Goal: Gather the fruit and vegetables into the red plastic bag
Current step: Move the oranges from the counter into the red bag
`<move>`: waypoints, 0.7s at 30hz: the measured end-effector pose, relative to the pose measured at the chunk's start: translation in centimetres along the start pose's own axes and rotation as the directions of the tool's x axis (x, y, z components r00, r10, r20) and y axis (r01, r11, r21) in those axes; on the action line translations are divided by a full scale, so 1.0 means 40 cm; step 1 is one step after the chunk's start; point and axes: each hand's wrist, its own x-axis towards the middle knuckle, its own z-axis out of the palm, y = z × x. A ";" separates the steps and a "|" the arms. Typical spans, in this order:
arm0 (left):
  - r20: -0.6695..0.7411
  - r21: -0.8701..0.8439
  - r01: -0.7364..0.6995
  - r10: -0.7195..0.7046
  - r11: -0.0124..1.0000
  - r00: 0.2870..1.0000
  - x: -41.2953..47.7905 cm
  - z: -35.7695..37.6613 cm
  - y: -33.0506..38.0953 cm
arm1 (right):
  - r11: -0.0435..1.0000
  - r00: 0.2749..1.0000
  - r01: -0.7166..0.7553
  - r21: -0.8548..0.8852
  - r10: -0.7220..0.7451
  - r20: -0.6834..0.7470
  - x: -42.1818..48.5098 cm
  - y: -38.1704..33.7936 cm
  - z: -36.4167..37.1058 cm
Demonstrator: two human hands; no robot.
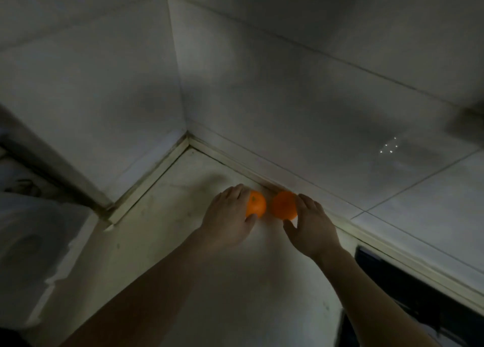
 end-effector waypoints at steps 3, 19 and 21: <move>0.018 -0.020 0.000 0.000 1.000 1.000 0.052 0.046 -0.011 | 1.000 1.000 0.012 0.015 -0.012 0.025 0.050 0.008 0.020; 0.030 -0.126 0.073 -0.070 0.989 0.997 0.104 0.122 -0.048 | 0.994 0.999 0.000 0.110 0.005 -0.038 0.104 0.022 0.108; 0.005 -0.131 0.085 -0.085 0.988 0.996 0.091 0.108 -0.047 | 0.995 0.998 0.008 0.104 -0.001 -0.065 0.090 0.014 0.096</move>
